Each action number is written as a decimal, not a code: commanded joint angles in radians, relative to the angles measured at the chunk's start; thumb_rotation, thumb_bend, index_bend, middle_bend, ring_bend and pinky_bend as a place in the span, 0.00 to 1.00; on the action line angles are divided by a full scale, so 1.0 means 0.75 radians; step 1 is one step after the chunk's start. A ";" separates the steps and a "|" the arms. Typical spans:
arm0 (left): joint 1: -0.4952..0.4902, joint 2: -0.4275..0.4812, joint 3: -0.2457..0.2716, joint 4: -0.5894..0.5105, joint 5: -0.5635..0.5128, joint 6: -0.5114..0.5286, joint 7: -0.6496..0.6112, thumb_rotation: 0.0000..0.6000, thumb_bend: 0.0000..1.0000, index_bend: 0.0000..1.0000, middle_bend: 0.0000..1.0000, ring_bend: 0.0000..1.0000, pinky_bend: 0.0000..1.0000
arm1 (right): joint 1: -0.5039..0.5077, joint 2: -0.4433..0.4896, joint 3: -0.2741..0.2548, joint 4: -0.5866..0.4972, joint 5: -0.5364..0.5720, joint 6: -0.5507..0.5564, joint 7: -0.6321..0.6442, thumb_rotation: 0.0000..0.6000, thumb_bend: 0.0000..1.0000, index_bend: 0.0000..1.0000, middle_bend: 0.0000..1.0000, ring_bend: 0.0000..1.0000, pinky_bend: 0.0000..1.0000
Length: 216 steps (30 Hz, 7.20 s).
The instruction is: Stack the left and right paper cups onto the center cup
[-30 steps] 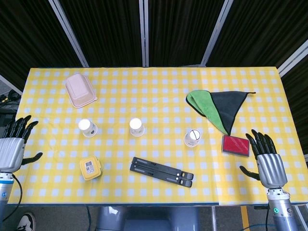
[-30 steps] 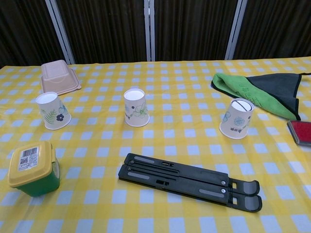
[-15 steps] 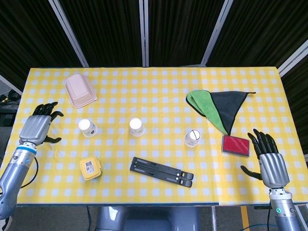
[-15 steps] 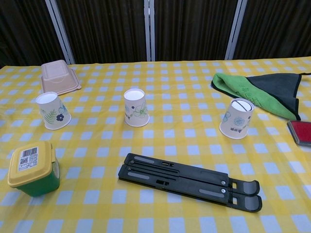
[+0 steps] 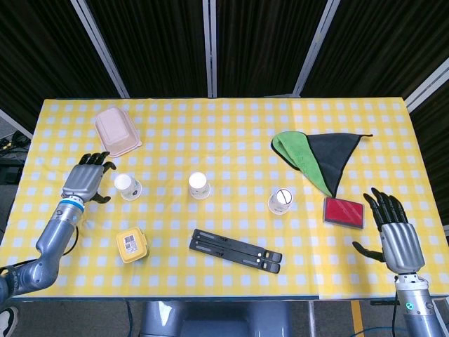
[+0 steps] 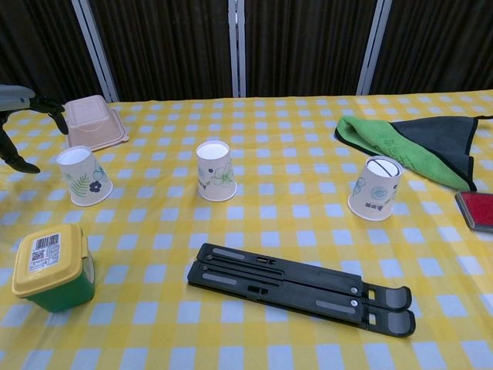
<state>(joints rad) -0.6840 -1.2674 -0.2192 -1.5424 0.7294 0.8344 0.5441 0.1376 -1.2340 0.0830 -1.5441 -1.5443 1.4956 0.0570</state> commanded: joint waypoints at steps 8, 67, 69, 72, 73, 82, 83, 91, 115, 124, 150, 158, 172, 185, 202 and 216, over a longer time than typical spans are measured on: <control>-0.083 -0.083 0.040 0.066 -0.078 0.019 0.062 1.00 0.26 0.29 0.00 0.00 0.00 | 0.013 -0.009 -0.003 0.014 0.003 -0.025 -0.002 1.00 0.00 0.01 0.00 0.00 0.00; -0.406 -0.065 -0.089 -0.345 -0.162 0.233 0.158 1.00 0.39 0.32 0.00 0.00 0.00 | 0.026 0.032 0.024 0.032 0.072 -0.084 0.171 1.00 0.00 0.01 0.00 0.00 0.00; -0.426 -0.081 -0.082 -0.332 -0.187 0.235 0.180 1.00 0.39 0.32 0.00 0.00 0.00 | 0.026 0.034 0.025 0.033 0.072 -0.082 0.179 1.00 0.00 0.01 0.00 0.00 0.00; -0.453 -0.110 -0.078 -0.304 -0.229 0.234 0.199 1.00 0.39 0.32 0.00 0.00 0.00 | 0.026 0.038 0.021 0.033 0.069 -0.086 0.191 1.00 0.00 0.01 0.00 0.00 0.00; -0.460 -0.117 -0.077 -0.297 -0.239 0.231 0.202 1.00 0.39 0.32 0.00 0.00 0.00 | 0.026 0.038 0.020 0.033 0.068 -0.087 0.193 1.00 0.00 0.01 0.00 0.00 0.00; -0.540 -0.214 -0.057 -0.184 -0.323 0.197 0.238 1.00 0.39 0.30 0.00 0.00 0.00 | 0.024 0.047 0.016 0.023 0.052 -0.076 0.211 1.00 0.00 0.01 0.00 0.00 0.00; -0.547 -0.225 -0.055 -0.171 -0.328 0.191 0.238 1.00 0.39 0.30 0.00 0.00 0.00 | 0.023 0.048 0.017 0.022 0.051 -0.073 0.212 1.00 0.00 0.01 0.00 0.00 0.00; -0.588 -0.314 -0.023 -0.053 -0.370 0.133 0.230 1.00 0.22 0.09 0.00 0.00 0.00 | 0.027 0.052 0.024 0.033 0.081 -0.095 0.228 1.00 0.00 0.01 0.00 0.00 0.00; 0.175 0.052 0.439 -0.298 0.551 1.002 -0.242 1.00 0.10 0.00 0.00 0.00 0.00 | 0.082 -0.007 0.056 0.015 0.140 -0.162 0.014 1.00 0.00 0.08 0.00 0.00 0.00; 0.380 0.087 0.540 -0.260 0.730 1.138 -0.357 1.00 0.10 0.00 0.00 0.00 0.00 | 0.230 0.020 0.111 -0.229 0.157 -0.312 -0.305 1.00 0.06 0.26 0.00 0.00 0.00; 0.521 0.139 0.467 -0.222 0.913 1.073 -0.493 1.00 0.10 0.00 0.00 0.00 0.00 | 0.689 -0.136 0.226 -0.320 0.910 -0.715 -0.998 1.00 0.21 0.25 0.00 0.00 0.00; 0.537 0.134 0.439 -0.214 0.937 1.039 -0.492 1.00 0.10 0.00 0.00 0.00 0.00 | 0.775 -0.157 0.210 -0.246 1.070 -0.746 -1.052 1.00 0.30 0.23 0.00 0.00 0.00; 0.562 0.129 0.393 -0.206 0.965 0.991 -0.494 1.00 0.10 0.00 0.00 0.00 0.00 | 0.821 -0.155 0.150 -0.198 1.138 -0.775 -1.002 1.00 0.29 0.19 0.00 0.00 0.00; 0.587 0.133 0.355 -0.199 0.980 0.958 -0.506 1.00 0.10 0.00 0.00 0.00 0.00 | 0.852 -0.204 0.125 -0.125 1.128 -0.758 -0.937 1.00 0.37 0.38 0.08 0.00 0.00; 0.611 0.132 0.307 -0.189 0.972 0.931 -0.512 1.00 0.10 0.00 0.00 0.00 0.00 | 0.870 -0.126 0.210 -0.331 0.962 -0.584 -0.898 1.00 0.38 0.42 0.11 0.00 0.00; 0.617 0.137 0.259 -0.141 0.919 0.867 -0.590 1.00 0.10 0.00 0.00 0.00 0.00 | 1.073 -0.229 0.367 -0.362 1.062 -0.544 -0.990 1.00 0.37 0.42 0.11 0.00 0.00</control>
<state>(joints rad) -0.2196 -1.1641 -0.0229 -1.6527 1.4225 1.4925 0.1098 0.9200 -1.3838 0.3462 -1.8291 -0.7618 1.0833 -0.6695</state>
